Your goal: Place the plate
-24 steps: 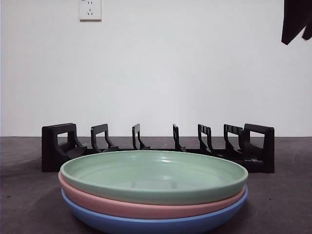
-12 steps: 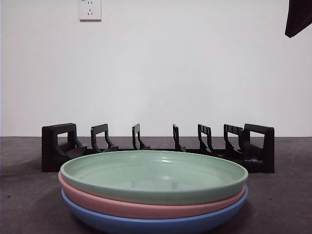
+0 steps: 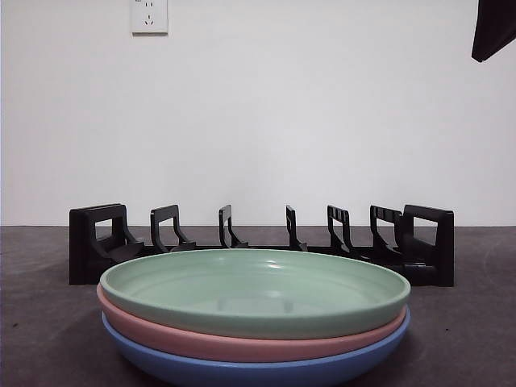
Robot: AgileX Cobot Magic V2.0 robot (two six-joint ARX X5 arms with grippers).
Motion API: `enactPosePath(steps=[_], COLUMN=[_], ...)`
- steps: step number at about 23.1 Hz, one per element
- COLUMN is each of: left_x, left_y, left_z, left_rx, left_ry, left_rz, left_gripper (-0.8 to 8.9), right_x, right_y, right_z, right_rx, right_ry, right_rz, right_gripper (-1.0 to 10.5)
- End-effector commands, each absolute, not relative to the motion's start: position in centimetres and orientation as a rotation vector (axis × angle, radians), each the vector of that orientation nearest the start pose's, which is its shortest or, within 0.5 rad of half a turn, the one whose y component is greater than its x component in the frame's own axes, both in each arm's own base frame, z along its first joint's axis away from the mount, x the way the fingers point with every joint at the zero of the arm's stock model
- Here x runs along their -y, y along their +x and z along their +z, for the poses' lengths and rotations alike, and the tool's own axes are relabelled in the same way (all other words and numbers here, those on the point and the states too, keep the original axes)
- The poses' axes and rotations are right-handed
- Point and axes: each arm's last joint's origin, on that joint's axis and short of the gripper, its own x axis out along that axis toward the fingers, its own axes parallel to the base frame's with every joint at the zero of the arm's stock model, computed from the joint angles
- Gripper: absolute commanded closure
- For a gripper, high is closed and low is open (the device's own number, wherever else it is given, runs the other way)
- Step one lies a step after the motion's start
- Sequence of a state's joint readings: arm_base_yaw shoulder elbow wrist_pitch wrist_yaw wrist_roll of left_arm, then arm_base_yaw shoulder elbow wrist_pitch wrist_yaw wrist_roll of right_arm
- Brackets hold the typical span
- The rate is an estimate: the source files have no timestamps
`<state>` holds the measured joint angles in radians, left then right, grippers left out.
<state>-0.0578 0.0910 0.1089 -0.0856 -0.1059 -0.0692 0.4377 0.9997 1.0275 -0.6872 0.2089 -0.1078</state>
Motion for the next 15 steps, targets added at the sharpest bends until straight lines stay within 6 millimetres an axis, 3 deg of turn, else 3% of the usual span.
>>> enactPosePath(steps=[1,7,15], left_x=[0.1,0.0,0.0], left_y=[9.5,9.7,9.7], left_z=[17.7,16.0,15.9], left_rx=[-0.028,-0.071,-0.081], left_ry=[-0.051,-0.056,-0.067], left_rz=[0.02,-0.008,-0.007], left_gripper=[8.06,8.05,8.05], right_x=[-7.9,-7.9,-7.9], right_y=[18.1,18.1,18.2], right_z=[33.6,33.6,33.6], right_rx=[-0.6,-0.599,-0.599], right_ry=[-0.31,-0.31,-0.31], right_rz=[0.258,0.258,0.258], right_gripper=[9.3,9.3,9.3])
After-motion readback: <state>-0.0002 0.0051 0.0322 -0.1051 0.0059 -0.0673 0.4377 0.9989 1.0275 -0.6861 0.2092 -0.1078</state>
